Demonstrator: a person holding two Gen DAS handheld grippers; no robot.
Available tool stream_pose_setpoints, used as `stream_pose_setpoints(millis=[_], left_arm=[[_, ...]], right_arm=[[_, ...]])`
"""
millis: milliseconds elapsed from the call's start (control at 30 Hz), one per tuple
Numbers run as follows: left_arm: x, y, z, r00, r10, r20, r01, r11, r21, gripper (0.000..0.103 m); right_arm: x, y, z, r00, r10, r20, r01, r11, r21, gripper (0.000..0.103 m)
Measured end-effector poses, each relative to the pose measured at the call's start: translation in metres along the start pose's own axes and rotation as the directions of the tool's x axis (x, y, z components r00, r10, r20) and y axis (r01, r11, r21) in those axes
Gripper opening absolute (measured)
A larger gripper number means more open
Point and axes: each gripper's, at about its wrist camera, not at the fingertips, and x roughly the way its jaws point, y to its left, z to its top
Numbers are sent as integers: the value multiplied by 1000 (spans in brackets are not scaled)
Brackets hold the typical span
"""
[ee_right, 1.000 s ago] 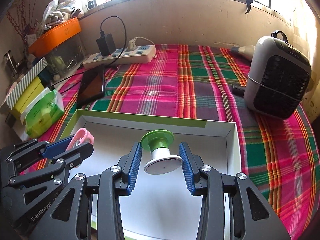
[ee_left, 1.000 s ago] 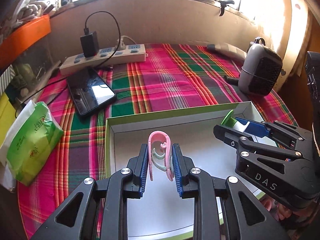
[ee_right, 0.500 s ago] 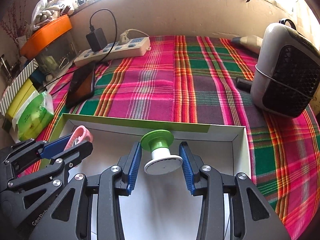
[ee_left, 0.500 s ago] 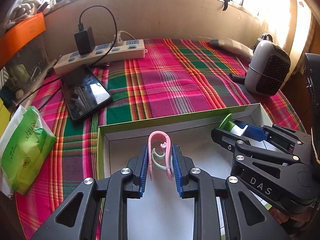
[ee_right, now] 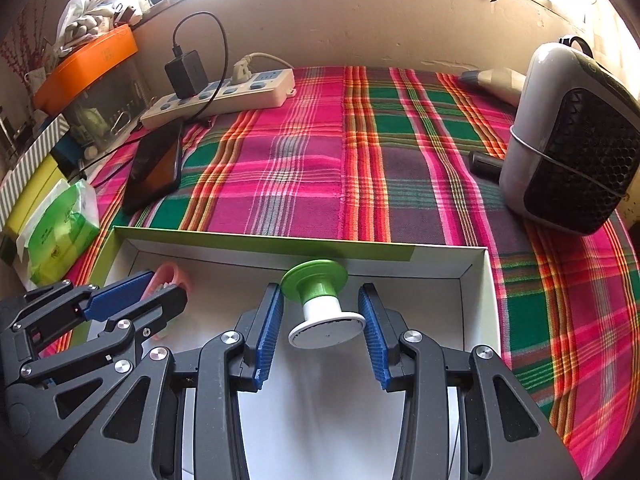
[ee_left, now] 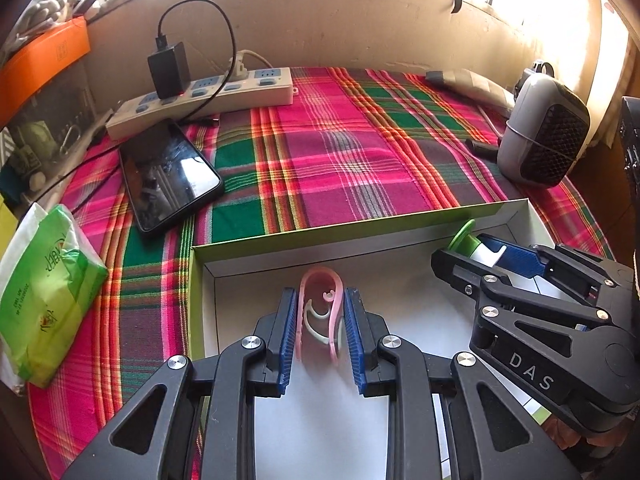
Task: Organize objects
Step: 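Lower and release the clip into the box with the left tool while the right tool releases the spool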
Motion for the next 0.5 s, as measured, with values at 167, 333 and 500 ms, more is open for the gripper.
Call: stream_pose_setpoints(millis=[167,333,500], left_arm=[[0,0,-1,1000,7,-6,-7,1000,-3,22],[-2,1,-2,1000,13,-6,-13,1000,-8,22],[-8,2,-4,1000,16,5,-16,1000,-11,23]], right_arm=[[0,-1,0,1000,0,-1,0,1000,9,41],[0,-1,-1,1000,13,-1,-13,1000,22,50],[-3,-1,-3,1000,11,2,-11,999,31,50]])
